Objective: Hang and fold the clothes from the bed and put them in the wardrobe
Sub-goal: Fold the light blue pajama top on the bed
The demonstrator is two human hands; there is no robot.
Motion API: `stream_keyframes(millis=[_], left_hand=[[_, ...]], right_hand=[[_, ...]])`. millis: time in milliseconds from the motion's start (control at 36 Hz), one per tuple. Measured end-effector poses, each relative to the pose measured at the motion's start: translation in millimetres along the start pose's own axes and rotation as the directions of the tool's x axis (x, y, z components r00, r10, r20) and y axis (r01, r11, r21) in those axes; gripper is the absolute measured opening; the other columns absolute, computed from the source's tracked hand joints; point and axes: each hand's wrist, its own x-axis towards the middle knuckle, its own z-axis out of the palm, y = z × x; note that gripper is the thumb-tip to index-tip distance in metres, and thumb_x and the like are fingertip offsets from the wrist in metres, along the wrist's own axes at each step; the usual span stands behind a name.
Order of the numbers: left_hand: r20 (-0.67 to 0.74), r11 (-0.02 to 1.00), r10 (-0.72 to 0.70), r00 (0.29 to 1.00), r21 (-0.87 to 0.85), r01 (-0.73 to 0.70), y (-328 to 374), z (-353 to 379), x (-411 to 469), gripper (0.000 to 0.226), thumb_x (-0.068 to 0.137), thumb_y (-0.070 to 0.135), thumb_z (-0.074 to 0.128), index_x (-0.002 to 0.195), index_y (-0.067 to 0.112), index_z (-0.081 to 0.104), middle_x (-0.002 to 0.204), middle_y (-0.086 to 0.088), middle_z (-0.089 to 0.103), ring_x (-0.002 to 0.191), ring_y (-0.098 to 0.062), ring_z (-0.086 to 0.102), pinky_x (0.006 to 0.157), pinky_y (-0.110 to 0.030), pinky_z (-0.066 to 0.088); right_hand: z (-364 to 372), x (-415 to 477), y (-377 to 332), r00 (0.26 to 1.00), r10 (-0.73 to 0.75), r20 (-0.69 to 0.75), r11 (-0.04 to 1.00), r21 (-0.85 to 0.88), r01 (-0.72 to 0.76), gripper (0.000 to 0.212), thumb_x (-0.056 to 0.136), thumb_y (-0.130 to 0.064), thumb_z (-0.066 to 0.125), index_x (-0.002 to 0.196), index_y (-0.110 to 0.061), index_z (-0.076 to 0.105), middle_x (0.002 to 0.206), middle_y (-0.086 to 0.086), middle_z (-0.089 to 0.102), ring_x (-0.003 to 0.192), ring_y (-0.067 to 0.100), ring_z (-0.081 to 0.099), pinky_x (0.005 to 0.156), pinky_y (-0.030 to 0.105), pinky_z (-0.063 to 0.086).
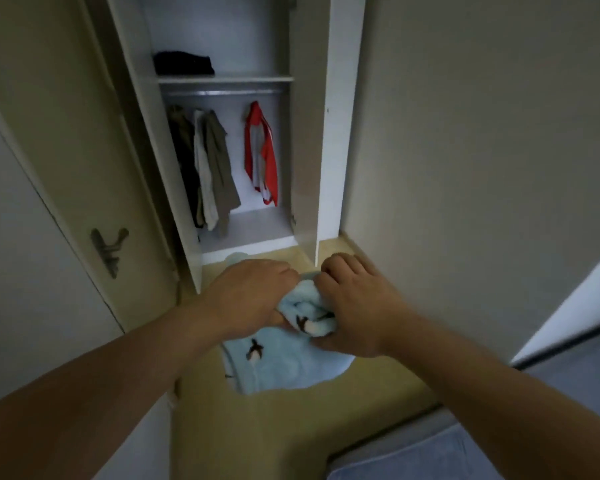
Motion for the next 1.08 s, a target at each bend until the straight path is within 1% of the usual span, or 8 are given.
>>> stream_keyframes(millis=[56, 139, 250, 444, 556, 806, 1000, 1083], left_hand=[[-0.035, 0.999, -0.006, 0.999, -0.035, 0.005, -35, -5, 6, 0.067, 0.08, 0.066, 0.037, 0.107, 0.011, 0.064, 0.104, -0.005, 0.064, 0.095, -0.025, 0.062, 0.083, -0.044, 0.049], [-0.13, 1.0, -0.021, 0.991, -0.008, 0.02, -87, -15, 18, 0.07, 0.078, 0.07, 0.043, 0.109, 0.01, 0.064, 0.101, -0.005, 0.066, 0.091, -0.026, 0.065, 0.08, -0.043, 0.052], [-0.063, 0.983, -0.104, 0.993, 0.148, 0.113, -149, -36, 46, 0.091, 0.053, 0.094, 0.057, 0.122, 0.035, 0.046, 0.102, 0.014, 0.054, 0.092, -0.009, 0.053, 0.08, -0.034, 0.045], [0.152, 0.96, -0.248, 0.957, 0.172, 0.222, -236, -56, 102, 0.135, 0.043, 0.083, 0.074, 0.153, 0.035, 0.012, 0.139, 0.002, 0.046, 0.126, -0.022, 0.041, 0.105, -0.038, 0.031], [0.177, 0.962, -0.251, 0.952, 0.156, 0.225, -270, -63, 142, 0.111, 0.044, 0.076, 0.081, 0.138, 0.036, 0.036, 0.112, 0.009, 0.052, 0.106, -0.017, 0.048, 0.093, -0.033, 0.038], [0.045, 0.972, -0.217, 0.975, -0.083, 0.22, -349, -67, 245, 0.058, 0.067, 0.046, 0.087, 0.112, 0.025, 0.057, 0.105, 0.004, 0.06, 0.093, -0.014, 0.061, 0.083, -0.042, 0.054], [-0.15, 0.982, -0.176, 0.973, 0.049, 0.185, -414, -85, 338, 0.061, 0.072, 0.05, 0.08, 0.122, 0.026, 0.055, 0.108, 0.006, 0.058, 0.099, -0.014, 0.056, 0.083, -0.042, 0.051], [-0.27, 0.972, -0.156, 0.95, 0.131, 0.197, -440, -87, 371, 0.063, 0.075, 0.051, 0.077, 0.127, 0.024, 0.054, 0.106, 0.004, 0.055, 0.097, -0.016, 0.052, 0.078, -0.042, 0.051]], right_hand=[[3, 42, 1, 1.0, -0.024, 0.011, 1.0, 0.019, 0.024, 0.064, 0.072, -0.07, 0.056, 0.115, -0.022, 0.054, 0.116, -0.003, 0.052, 0.114, 0.022, 0.048, 0.096, 0.037, 0.043], [2, 100, 4, 0.999, 0.011, -0.032, 0.992, 0.124, -0.007, 0.046, 0.074, -0.064, 0.064, 0.095, -0.029, 0.042, 0.092, -0.015, 0.045, 0.081, 0.014, 0.052, 0.061, 0.028, 0.035], [-6, 168, 12, 0.999, -0.007, -0.053, 0.996, 0.092, 0.012, 0.045, 0.077, -0.063, 0.063, 0.087, -0.033, 0.031, 0.083, -0.014, 0.044, 0.068, 0.011, 0.042, 0.058, 0.027, 0.029], [-8, 263, 48, 1.0, 0.024, -0.01, 1.0, 0.011, -0.024, 0.045, 0.077, -0.071, 0.055, 0.086, -0.036, 0.028, 0.076, -0.012, 0.042, 0.06, 0.006, 0.042, 0.056, 0.026, 0.028], [-3, 307, 78, 0.999, 0.027, -0.032, 0.999, -0.023, -0.028, 0.046, 0.077, -0.072, 0.054, 0.087, -0.034, 0.03, 0.075, -0.012, 0.042, 0.064, 0.012, 0.046, 0.06, 0.027, 0.031], [13, 409, 172, 0.993, -0.008, -0.117, 0.999, 0.039, 0.012, 0.045, 0.079, -0.072, 0.055, 0.092, -0.034, 0.036, 0.078, -0.015, 0.045, 0.065, 0.006, 0.047, 0.062, 0.027, 0.037], [15, 498, 252, 0.972, -0.023, -0.236, 0.992, 0.112, 0.05, 0.045, 0.079, -0.069, 0.057, 0.088, -0.035, 0.029, 0.075, -0.016, 0.039, 0.059, 0.004, 0.042, 0.057, 0.023, 0.032], [18, 537, 281, 0.959, -0.026, -0.284, 0.99, 0.125, 0.064, 0.045, 0.08, -0.068, 0.059, 0.1, -0.031, 0.042, 0.09, -0.013, 0.048, 0.07, 0.01, 0.048, 0.062, 0.027, 0.039]])
